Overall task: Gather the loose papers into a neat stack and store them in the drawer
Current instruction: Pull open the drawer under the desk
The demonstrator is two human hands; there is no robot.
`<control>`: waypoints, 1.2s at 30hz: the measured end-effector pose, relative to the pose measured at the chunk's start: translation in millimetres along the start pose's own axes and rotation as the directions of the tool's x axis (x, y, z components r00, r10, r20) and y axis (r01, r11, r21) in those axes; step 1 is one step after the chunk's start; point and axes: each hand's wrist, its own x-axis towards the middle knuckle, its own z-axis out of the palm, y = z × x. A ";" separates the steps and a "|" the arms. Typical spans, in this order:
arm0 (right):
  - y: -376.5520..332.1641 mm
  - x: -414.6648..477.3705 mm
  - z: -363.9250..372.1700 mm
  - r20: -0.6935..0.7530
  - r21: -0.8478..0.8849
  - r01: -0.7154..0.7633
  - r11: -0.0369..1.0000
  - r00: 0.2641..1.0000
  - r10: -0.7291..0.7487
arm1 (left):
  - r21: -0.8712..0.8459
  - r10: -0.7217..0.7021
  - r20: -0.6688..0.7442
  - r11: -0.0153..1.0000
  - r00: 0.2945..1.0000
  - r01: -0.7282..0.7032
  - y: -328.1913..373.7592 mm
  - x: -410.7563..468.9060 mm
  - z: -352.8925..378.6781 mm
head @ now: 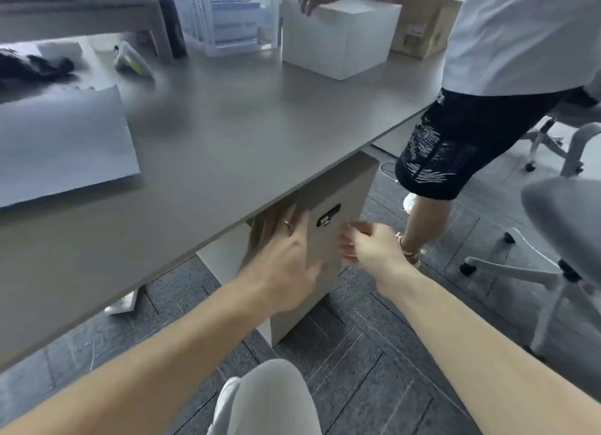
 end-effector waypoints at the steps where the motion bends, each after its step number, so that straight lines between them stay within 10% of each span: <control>1: 2.6 6.4 4.9 0.016 0.043 -0.085 0.995 0.996 0.084 | 0.078 -0.056 0.021 0.995 0.998 0.054 -2.9 4.9 4.0; 9: 12.9 65.2 35.7 0.101 0.198 -0.325 0.925 0.945 0.310 | 0.149 -0.163 0.022 0.976 0.986 0.158 -9.6 28.7 17.6; 36: 100.4 -56.1 -110.0 -0.203 0.198 -0.150 0.969 0.961 0.190 | 0.149 -0.152 0.011 0.978 0.988 0.149 -12.4 21.1 9.1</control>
